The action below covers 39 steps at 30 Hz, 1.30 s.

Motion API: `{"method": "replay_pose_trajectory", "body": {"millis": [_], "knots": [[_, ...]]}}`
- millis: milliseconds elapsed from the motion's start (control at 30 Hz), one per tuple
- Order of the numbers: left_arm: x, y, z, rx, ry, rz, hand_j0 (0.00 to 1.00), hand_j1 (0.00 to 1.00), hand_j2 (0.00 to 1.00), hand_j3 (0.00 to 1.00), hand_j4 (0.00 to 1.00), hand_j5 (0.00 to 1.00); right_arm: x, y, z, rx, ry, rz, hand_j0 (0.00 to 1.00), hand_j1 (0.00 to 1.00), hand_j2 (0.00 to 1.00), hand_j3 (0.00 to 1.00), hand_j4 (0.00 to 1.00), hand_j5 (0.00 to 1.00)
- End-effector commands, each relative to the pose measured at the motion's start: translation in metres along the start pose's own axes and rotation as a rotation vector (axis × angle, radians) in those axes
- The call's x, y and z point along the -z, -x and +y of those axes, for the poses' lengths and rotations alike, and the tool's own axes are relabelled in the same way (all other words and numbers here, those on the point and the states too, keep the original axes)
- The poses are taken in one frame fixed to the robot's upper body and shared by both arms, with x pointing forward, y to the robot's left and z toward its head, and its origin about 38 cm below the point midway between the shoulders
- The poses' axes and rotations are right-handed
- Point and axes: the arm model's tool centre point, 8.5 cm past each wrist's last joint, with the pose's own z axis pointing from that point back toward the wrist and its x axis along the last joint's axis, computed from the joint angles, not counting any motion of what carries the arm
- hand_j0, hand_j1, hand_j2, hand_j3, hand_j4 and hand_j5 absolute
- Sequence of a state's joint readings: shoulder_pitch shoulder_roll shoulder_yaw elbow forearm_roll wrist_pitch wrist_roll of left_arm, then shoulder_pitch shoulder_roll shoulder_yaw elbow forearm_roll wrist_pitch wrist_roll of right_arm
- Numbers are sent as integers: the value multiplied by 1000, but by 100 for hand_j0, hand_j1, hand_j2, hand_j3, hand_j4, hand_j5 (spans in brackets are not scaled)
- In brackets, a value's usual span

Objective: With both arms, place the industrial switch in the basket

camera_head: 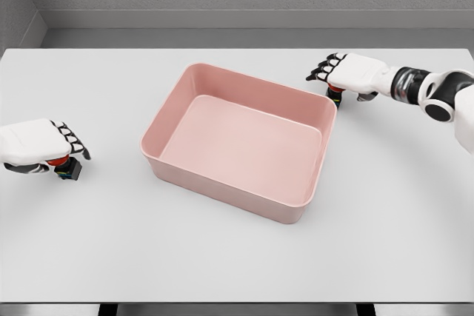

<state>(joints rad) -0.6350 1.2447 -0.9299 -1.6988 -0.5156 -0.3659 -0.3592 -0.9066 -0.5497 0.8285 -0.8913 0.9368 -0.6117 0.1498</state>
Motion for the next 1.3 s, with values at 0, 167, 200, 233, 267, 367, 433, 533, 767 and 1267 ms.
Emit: {"method": "replay_pose_trajectory", "body": {"millis": [0, 167, 200, 233, 267, 367, 433, 533, 767, 1267], "knots": [[1, -1, -3, 3, 8, 0, 70, 70, 70, 70, 70, 70, 0, 0, -1, 4, 6, 3, 100, 100, 100, 100, 100, 100], [1, -2, -4, 2, 12, -3, 70, 70, 70, 70, 70, 70, 1, 0, 0, 1, 11, 1, 98, 98, 98, 98, 98, 98], [1, -2, -4, 1, 11, -4, 70, 70, 70, 70, 70, 70, 0, 0, -1, 1, 12, 1, 95, 95, 95, 95, 95, 95], [1, -2, -4, 1, 13, -4, 70, 70, 70, 70, 70, 70, 0, -1, -1, -2, 12, -1, 93, 93, 93, 93, 93, 93], [1, -2, -4, 1, 11, -4, 70, 70, 70, 70, 70, 70, 0, 0, -2, -2, 14, 0, 90, 90, 90, 90, 90, 90], [1, -2, -4, 1, 11, -4, 70, 70, 70, 70, 70, 70, 0, 0, -2, -3, 13, 1, 87, 87, 87, 87, 87, 87], [1, -2, -4, 1, 11, -4, 70, 70, 70, 70, 70, 70, -1, 1, -1, -3, 11, 3, 87, 87, 87, 87, 87, 87], [2, -3, -5, 1, 15, -7, 63, 63, 63, 63, 63, 63, -1, 0, 0, -3, 5, 0, 87, 87, 87, 87, 87, 87], [2, -3, -5, 2, 13, -10, 50, 50, 50, 50, 50, 50, -1, -1, -1, -7, 4, -3, 82, 82, 82, 82, 82, 82], [-7, 5, 10, 27, -13, 6, 44, 44, 44, 44, 44, 44, 0, -5, -4, -15, 13, -14, 73, 73, 73, 73, 73, 73]]}}
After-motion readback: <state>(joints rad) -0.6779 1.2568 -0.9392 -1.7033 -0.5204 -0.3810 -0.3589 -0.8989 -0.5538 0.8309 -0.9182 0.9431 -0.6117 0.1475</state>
